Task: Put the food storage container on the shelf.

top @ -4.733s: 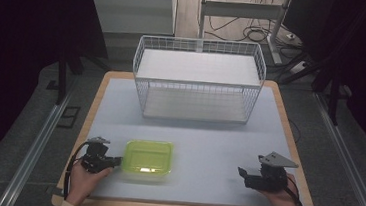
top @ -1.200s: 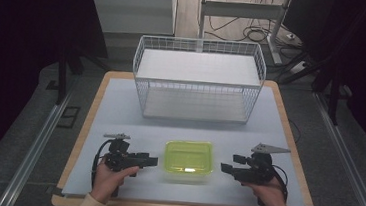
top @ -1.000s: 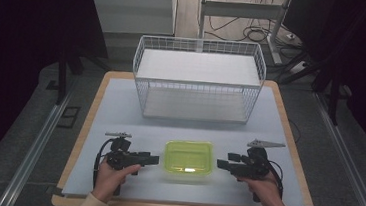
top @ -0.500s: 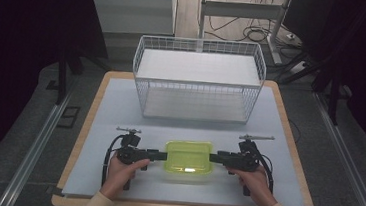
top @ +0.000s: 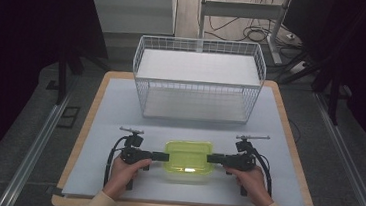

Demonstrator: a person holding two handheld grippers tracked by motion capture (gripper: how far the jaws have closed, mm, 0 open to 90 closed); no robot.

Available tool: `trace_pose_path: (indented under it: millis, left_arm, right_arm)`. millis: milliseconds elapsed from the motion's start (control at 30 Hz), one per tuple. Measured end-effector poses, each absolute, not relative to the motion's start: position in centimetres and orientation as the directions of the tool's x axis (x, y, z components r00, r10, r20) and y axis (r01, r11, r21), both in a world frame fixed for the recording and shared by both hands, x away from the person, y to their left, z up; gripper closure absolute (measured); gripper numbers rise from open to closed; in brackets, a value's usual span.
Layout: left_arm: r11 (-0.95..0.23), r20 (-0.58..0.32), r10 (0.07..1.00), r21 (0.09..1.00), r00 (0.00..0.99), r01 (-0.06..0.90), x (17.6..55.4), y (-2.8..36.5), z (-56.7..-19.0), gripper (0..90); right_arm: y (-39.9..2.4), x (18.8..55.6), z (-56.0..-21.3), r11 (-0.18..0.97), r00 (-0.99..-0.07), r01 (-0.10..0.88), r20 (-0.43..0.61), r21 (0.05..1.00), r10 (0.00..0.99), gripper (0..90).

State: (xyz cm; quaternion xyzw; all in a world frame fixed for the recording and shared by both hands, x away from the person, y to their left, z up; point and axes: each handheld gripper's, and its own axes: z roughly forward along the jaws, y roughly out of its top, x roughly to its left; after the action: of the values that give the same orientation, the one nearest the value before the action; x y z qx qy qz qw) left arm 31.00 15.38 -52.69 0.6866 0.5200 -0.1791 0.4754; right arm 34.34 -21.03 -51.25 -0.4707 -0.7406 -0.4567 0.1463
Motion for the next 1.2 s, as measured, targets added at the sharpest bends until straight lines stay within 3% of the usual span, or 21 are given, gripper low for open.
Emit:
trace_pose_path:
  millis: [133, 533, 1200]
  left_arm:
    - [-0.016, -0.736, 0.553, 0.459, 0.39, 0.888, 31.0, 15.1, -53.0, 70.1]
    - [0.015, -0.749, 0.525, 0.483, 0.405, 0.875, 30.2, 15.5, -52.2, 81.5]
    - [0.024, -0.727, 0.512, 0.544, 0.457, 0.839, 29.2, 15.6, -49.9, 82.2]
  right_arm:
    - [-21.0, 34.4, -51.7, 0.143, -0.503, 0.84, 0.653, 0.523, 0.566, 69.4]
    - [-21.2, 33.9, -50.8, 0.116, -0.501, 0.836, 0.662, 0.536, 0.558, 79.5]
    - [-21.3, 33.0, -48.2, 0.114, -0.569, 0.78, 0.62, 0.615, 0.541, 80.2]
